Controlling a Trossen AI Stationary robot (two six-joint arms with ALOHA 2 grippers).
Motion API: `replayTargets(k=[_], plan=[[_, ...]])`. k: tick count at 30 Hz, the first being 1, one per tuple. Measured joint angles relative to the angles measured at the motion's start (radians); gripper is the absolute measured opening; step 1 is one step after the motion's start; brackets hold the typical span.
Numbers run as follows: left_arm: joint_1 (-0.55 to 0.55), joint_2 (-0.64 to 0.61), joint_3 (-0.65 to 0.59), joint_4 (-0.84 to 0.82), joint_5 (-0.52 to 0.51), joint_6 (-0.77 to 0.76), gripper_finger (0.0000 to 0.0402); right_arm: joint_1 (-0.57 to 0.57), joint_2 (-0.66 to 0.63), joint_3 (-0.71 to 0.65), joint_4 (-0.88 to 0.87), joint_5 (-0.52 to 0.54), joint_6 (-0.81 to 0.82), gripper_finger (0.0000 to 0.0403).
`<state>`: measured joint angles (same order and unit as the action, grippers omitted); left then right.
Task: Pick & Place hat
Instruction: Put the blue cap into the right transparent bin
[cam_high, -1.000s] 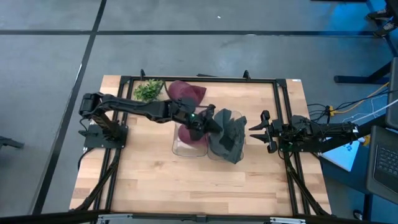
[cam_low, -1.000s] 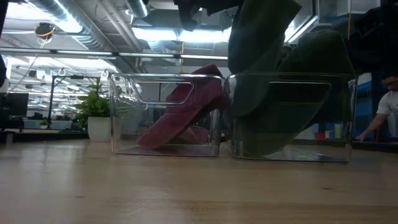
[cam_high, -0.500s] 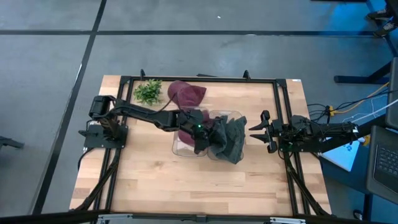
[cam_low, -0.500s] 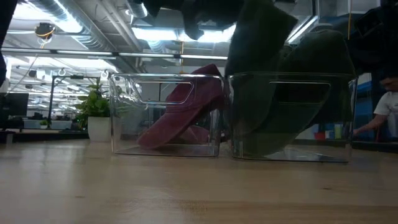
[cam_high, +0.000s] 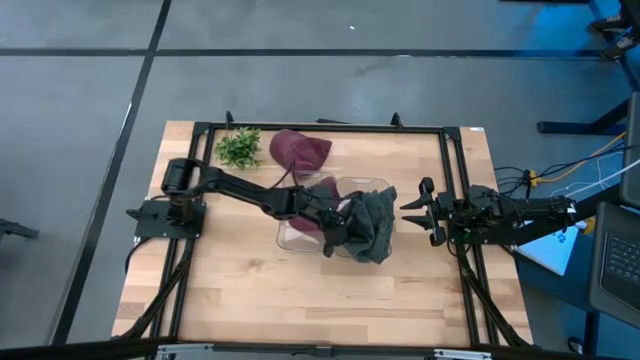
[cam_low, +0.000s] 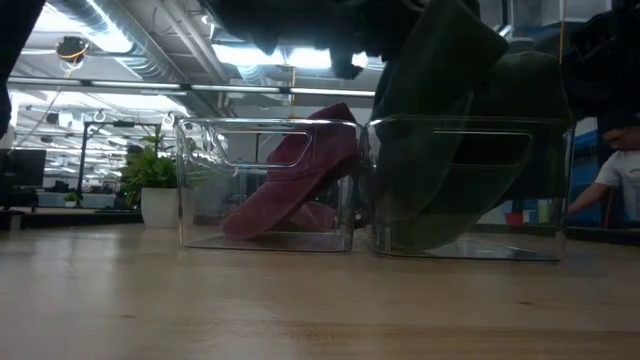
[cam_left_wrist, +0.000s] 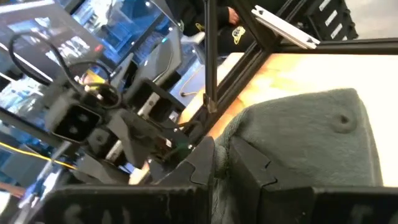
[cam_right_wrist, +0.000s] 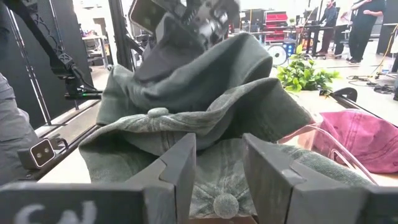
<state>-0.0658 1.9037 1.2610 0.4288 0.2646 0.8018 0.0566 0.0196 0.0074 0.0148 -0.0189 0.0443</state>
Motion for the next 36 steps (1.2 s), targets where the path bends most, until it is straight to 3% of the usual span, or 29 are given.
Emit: replayTargets(k=[14, 17, 21, 31, 36], plan=[[-0.001, 0.083, 0.000, 0.074, -0.002, -0.118, 0.0029, 0.000, 0.000, 0.000, 0.000, 0.000, 0.000, 0.0131], [-0.002, 0.085, 0.000, 0.073, -0.047, -0.148, 0.0035, 0.000, 0.000, 0.000, 0.000, 0.000, 0.000, 0.0131], [-0.004, 0.074, 0.000, 0.061, -0.144, -0.161, 0.0066, 0.000, 0.000, 0.000, 0.000, 0.000, 0.000, 0.0131], [-0.005, 0.037, 0.000, 0.064, -0.209, -0.161, 0.0183, 0.000, 0.000, 0.000, 0.000, 0.000, 0.000, 0.0131], [-0.005, -0.043, 0.000, -0.009, -0.247, -0.204, 0.0211, 0.000, 0.000, 0.000, 0.000, 0.000, 0.000, 0.0131]])
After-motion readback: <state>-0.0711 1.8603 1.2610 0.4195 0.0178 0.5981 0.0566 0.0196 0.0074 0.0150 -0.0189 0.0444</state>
